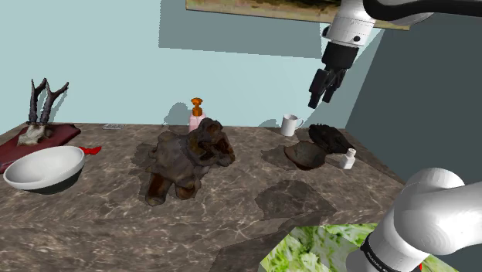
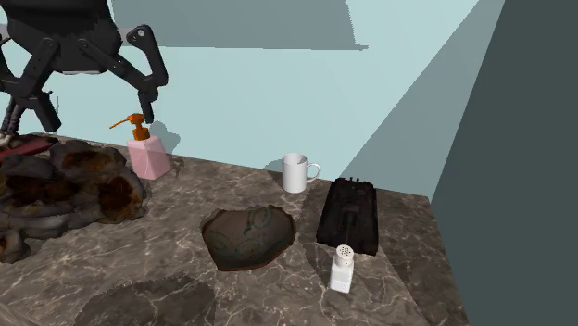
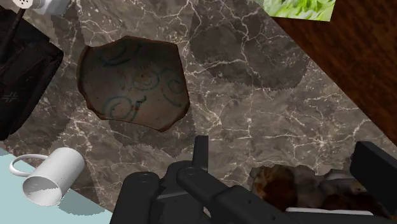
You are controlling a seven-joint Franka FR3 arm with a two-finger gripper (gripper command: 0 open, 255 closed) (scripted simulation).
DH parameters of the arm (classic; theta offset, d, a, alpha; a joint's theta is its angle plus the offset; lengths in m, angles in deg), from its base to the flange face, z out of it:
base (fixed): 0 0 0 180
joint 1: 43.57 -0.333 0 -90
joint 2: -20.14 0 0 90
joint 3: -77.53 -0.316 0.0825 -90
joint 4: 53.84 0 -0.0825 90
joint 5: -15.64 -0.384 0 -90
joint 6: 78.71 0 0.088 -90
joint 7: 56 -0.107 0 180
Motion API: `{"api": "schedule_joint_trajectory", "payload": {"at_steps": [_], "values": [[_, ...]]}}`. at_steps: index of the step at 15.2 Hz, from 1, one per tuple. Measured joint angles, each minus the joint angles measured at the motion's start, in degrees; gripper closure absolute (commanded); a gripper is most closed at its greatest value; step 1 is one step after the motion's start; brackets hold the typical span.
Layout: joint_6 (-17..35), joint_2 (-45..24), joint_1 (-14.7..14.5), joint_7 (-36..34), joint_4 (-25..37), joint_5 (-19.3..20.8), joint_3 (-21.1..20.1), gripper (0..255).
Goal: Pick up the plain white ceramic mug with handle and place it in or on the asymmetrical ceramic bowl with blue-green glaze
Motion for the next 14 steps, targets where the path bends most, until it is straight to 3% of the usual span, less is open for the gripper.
{"api": "schedule_joint_trajectory", "payload": {"at_steps": [4, 14], "values": [[2.3, -2.3, 0.4, 2.5, -0.2, 1.2, 1.9, 0], [15.0, -15.7, 2.0, 14.1, 0.2, 5.0, 10.6, 0]]}}
